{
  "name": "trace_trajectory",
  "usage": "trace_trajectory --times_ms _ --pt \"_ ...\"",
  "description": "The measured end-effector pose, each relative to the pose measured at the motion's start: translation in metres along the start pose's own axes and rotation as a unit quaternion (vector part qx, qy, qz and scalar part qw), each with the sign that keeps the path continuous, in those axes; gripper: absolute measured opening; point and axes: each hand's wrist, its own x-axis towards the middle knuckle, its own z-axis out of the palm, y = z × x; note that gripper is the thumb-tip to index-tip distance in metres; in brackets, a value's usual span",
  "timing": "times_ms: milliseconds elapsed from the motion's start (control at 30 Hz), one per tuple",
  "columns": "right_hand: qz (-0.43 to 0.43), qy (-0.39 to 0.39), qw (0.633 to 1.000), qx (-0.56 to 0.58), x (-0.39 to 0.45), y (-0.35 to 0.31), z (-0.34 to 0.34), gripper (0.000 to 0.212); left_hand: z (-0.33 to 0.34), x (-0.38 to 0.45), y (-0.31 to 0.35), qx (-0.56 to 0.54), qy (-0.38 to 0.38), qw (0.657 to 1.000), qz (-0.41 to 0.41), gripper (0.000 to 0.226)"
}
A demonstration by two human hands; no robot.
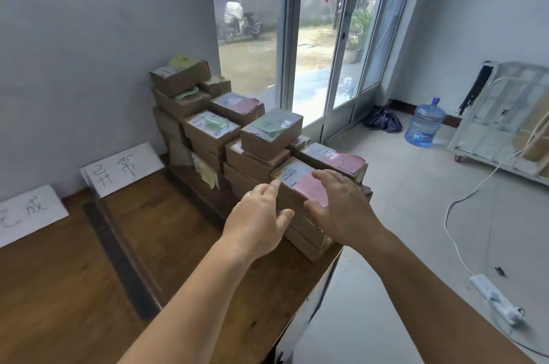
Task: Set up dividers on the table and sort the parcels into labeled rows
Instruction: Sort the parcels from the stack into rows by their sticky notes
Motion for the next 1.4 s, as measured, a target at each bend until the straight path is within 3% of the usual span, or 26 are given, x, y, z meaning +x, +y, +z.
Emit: trace_trajectory --times_ms 267,500,833,1233,1400 --pt "-0.021 -0.034 0.997 0.064 0.065 0.09 -0.019 0.079 0.05 0.039 0.045 -0.033 0.052 0.988 -0.142 0.076" --pt "0.001 -0.073 0.996 0.06 0.099 0.146 -0.013 0.106 0.08 0.051 0.066 -0.16 0.086 0.945 -0.27 0.09" --pt "-0.002 -0.122 0.99 0.067 0.113 0.163 0.0 0.109 0.091 0.058 0.077 -0.188 0.102 0.922 -0.322 0.097" --pt "-0.032 -0.118 0.987 0.101 0.1 0.161 0.003 0.105 0.088 0.055 0.084 -0.225 0.092 0.902 -0.356 0.057" --pt "-0.048 -0.09 0.988 0.117 0.095 0.162 -0.002 0.102 0.087 0.051 0.09 -0.245 0.128 0.899 -0.341 0.062"
